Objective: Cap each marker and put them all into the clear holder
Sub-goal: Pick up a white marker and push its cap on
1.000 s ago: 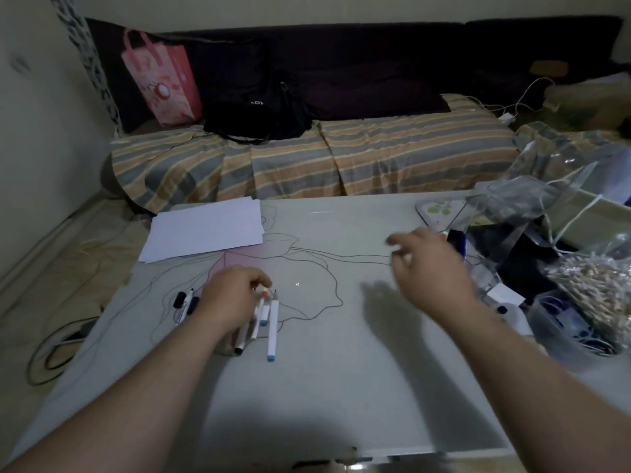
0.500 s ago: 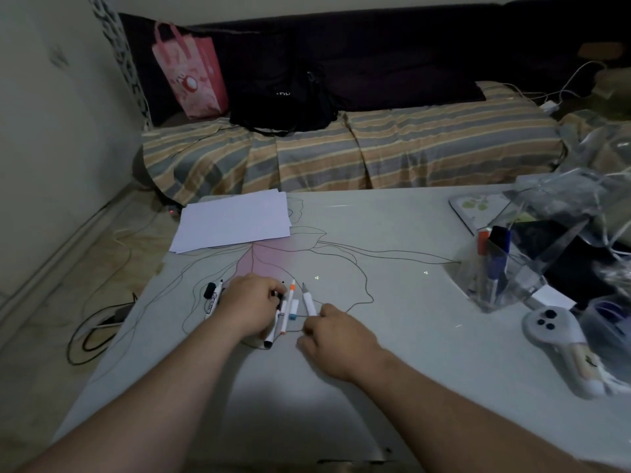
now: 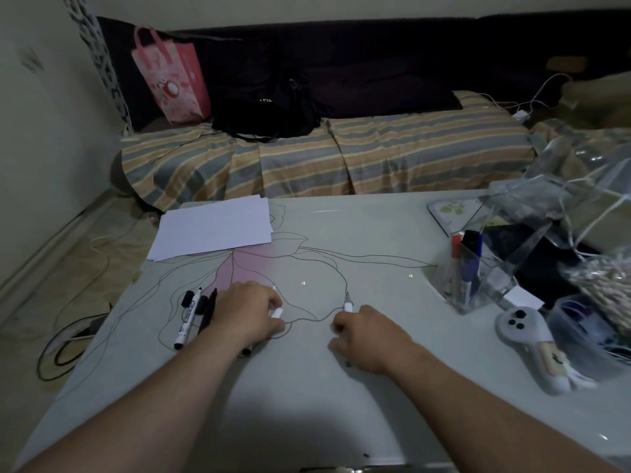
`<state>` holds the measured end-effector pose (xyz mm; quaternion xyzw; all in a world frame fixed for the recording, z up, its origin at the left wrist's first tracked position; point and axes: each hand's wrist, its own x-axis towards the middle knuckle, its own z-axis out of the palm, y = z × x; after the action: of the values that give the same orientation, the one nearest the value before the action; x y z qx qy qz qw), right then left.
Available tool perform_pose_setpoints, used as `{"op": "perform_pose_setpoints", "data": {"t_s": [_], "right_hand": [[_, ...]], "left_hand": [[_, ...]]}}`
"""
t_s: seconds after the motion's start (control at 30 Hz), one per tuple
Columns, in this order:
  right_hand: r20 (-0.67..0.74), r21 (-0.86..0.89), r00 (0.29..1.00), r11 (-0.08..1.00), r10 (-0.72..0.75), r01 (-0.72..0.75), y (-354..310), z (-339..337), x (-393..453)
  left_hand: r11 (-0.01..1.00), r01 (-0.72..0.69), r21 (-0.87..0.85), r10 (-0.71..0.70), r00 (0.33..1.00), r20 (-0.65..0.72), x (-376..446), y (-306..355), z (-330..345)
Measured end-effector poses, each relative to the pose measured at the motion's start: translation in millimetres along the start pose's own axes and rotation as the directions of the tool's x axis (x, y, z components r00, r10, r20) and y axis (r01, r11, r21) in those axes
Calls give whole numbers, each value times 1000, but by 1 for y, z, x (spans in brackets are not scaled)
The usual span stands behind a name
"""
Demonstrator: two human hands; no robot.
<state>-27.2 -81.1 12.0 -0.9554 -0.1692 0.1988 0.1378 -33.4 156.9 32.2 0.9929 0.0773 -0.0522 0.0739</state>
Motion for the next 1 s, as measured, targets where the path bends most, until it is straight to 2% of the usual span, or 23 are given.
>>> {"op": "perform_pose_setpoints", "data": {"t_s": [0.13,0.23,0.3,0.4,0.47,0.53,0.63,0.7,0.8,1.0], "right_hand": [[-133,-58,991,998,14,-22,11,1,-2],[-164,-29,986,999,39,-44,22,-4,-3],[-178,53,982,997,62,-53,28,-12,-5],[-288,236,952,971,99,-30,31,-31,-9],[-349,360,928,933,128,7,31,-50,-14],[-404,405,909,911,104,76,32,-67,-20],[-503,334,865,921,-3,197,33,-80,-32],[-541,282,839,925,-66,254,35,-84,-39],[-573,220,814,940,-90,259,37,-88,-43],[-610,103,784,970,-111,218,34,-88,-42]], "left_hand": [[994,-92,50,91,996,24,-3,12,5],[991,-130,29,130,991,15,-5,20,10],[985,-145,-91,140,988,-58,-5,25,7],[927,-153,-343,99,981,-170,-7,35,-8],[855,-165,-492,64,974,-216,-11,42,-20],[737,-179,-652,39,974,-223,-17,48,-29],[516,-181,-838,17,980,-201,-24,56,-34],[451,-167,-877,-8,982,-191,-23,60,-34],[420,-152,-895,-61,979,-195,-22,66,-35],[502,-212,-838,1,970,-245,-24,75,-34]]}}
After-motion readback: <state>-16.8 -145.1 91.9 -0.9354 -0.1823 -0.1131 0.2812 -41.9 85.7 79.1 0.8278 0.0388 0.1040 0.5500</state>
